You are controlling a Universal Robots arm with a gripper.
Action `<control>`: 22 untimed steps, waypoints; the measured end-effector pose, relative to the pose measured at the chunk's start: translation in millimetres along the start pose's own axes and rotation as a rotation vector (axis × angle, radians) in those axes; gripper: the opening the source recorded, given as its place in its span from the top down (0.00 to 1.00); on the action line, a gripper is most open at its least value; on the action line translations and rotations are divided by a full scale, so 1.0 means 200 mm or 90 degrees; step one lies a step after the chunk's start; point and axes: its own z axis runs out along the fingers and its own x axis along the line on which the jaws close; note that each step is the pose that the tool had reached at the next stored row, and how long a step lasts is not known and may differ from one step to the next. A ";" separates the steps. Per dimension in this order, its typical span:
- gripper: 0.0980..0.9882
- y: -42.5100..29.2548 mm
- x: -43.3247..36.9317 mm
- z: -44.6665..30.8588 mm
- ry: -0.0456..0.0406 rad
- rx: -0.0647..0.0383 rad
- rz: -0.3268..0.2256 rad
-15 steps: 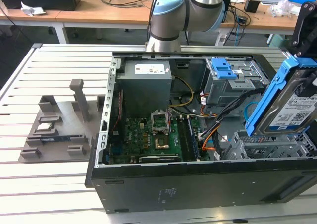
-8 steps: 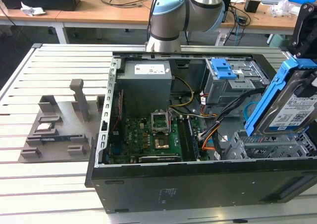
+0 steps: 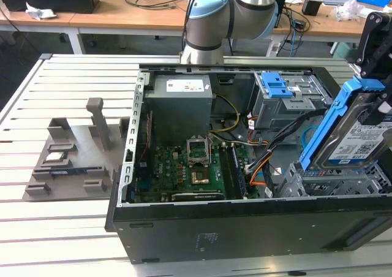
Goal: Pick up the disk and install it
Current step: 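Insert the disk into the insertion slot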
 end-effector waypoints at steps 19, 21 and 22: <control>0.70 -0.009 -0.003 0.191 0.0006 0.000 0.005; 0.70 -0.011 -0.003 0.215 0.0007 0.000 0.005; 0.70 -0.011 -0.003 0.223 0.0006 0.000 0.005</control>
